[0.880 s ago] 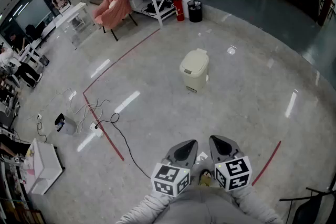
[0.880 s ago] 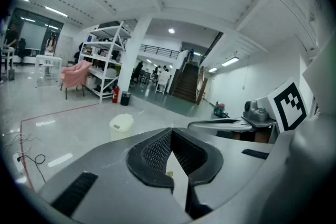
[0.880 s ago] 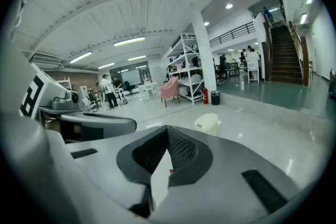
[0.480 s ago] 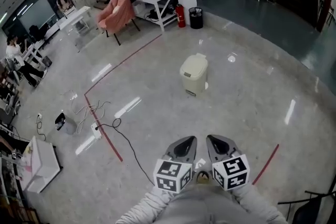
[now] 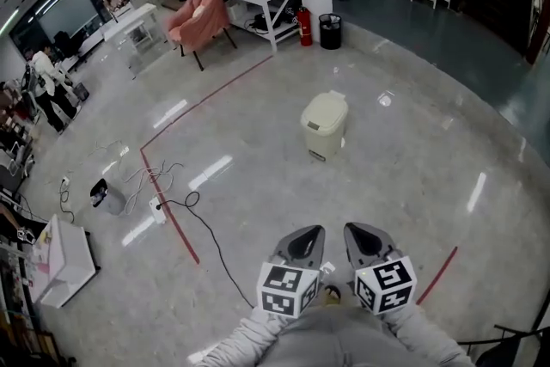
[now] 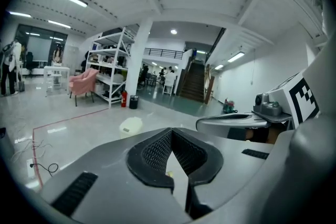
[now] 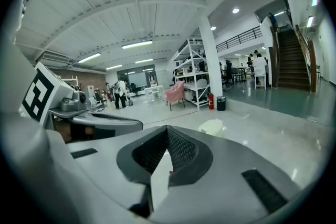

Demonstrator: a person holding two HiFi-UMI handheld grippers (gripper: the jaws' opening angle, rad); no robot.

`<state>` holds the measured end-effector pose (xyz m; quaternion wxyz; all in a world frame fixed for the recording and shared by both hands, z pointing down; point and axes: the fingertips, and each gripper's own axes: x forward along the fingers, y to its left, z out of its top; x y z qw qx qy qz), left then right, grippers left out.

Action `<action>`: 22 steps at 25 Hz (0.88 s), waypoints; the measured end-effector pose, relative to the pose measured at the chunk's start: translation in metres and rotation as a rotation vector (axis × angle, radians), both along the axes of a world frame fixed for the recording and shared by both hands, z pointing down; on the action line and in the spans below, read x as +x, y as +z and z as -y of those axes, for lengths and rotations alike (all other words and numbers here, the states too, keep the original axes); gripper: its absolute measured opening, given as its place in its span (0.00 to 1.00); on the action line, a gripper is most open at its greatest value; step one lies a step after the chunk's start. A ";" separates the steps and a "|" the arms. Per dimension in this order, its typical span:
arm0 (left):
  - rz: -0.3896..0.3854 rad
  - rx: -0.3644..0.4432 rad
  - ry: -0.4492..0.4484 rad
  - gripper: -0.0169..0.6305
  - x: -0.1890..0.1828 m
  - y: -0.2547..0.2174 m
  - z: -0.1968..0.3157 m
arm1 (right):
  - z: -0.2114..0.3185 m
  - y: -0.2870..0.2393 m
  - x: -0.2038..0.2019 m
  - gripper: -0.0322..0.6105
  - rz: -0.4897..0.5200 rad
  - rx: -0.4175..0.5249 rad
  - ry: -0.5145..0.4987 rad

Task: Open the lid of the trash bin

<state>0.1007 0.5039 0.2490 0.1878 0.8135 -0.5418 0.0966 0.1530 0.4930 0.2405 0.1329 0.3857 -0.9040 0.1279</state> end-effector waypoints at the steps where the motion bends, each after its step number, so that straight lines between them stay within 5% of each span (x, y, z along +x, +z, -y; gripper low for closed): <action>1: 0.003 -0.001 -0.010 0.03 -0.004 0.001 0.003 | 0.004 0.000 -0.002 0.05 0.002 0.001 -0.001; 12: 0.005 -0.035 -0.062 0.03 -0.033 0.016 0.069 | 0.061 0.021 -0.033 0.05 0.000 -0.058 -0.059; 22: -0.009 -0.059 -0.043 0.03 -0.081 0.019 0.179 | 0.170 0.023 -0.077 0.05 -0.016 -0.061 -0.026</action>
